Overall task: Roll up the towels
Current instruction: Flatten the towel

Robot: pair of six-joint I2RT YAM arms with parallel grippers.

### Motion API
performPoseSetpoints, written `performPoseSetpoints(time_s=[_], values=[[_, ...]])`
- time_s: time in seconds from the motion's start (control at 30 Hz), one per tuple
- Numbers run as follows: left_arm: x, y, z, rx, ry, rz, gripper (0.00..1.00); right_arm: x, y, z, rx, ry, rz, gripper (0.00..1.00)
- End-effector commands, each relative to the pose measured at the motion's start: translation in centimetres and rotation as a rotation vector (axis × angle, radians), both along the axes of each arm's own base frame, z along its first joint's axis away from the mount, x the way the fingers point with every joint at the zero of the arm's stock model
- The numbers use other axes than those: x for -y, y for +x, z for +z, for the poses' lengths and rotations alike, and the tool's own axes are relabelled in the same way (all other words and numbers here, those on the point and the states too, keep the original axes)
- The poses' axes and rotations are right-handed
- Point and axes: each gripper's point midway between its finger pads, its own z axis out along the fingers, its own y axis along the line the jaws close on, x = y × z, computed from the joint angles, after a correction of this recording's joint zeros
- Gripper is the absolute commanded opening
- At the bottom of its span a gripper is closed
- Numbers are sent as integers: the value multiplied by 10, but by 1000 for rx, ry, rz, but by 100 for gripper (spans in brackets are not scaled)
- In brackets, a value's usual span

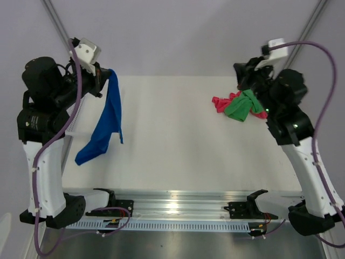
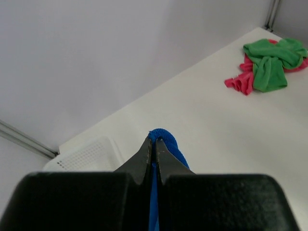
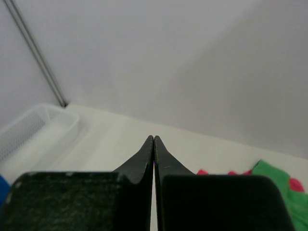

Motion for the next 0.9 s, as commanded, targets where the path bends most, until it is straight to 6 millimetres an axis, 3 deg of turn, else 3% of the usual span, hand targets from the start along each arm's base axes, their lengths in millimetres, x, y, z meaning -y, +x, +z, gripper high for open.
performPoseSetpoints(time_s=[0.0, 0.07, 0.13, 0.17, 0.23, 0.27, 0.3, 0.37, 0.4, 0.53, 0.6, 0.7, 0.87], values=[[14, 1, 3, 17, -20, -58, 1, -35, 17, -54, -109, -31, 119, 0], [21, -1, 3, 12, -25, -80, 1, -52, 15, -78, -133, -43, 201, 0], [24, -1, 3, 8, -36, -81, 1, -71, 6, -94, -143, -56, 294, 10], [24, 1, 5, 13, -41, -70, 1, -92, -6, -117, -174, -86, 394, 30], [22, 5, 2, -2, -64, -33, 1, -114, -19, -134, -166, -100, 464, 55], [22, 7, -2, -14, -71, -24, 1, -133, -31, -144, -165, -104, 496, 75], [22, 10, -5, -22, -79, -18, 0, -144, -35, -161, -151, -100, 507, 83], [25, 11, -6, -32, -105, -8, 1, -160, -42, -170, -115, -87, 502, 99], [29, 14, -12, -46, -111, -16, 1, -180, -55, -177, -92, -88, 543, 99], [38, 16, -14, -51, -110, -37, 0, -208, -53, -185, -36, -200, 547, 99], [41, 17, -14, -55, -109, -46, 1, -212, -40, -191, -34, -253, 511, 99], [44, 16, -14, -62, -116, -56, 1, -217, -32, -184, 7, -342, 513, 97], [46, 12, -14, -69, -141, -62, 1, -244, -48, -199, 2, -329, 640, 89]])
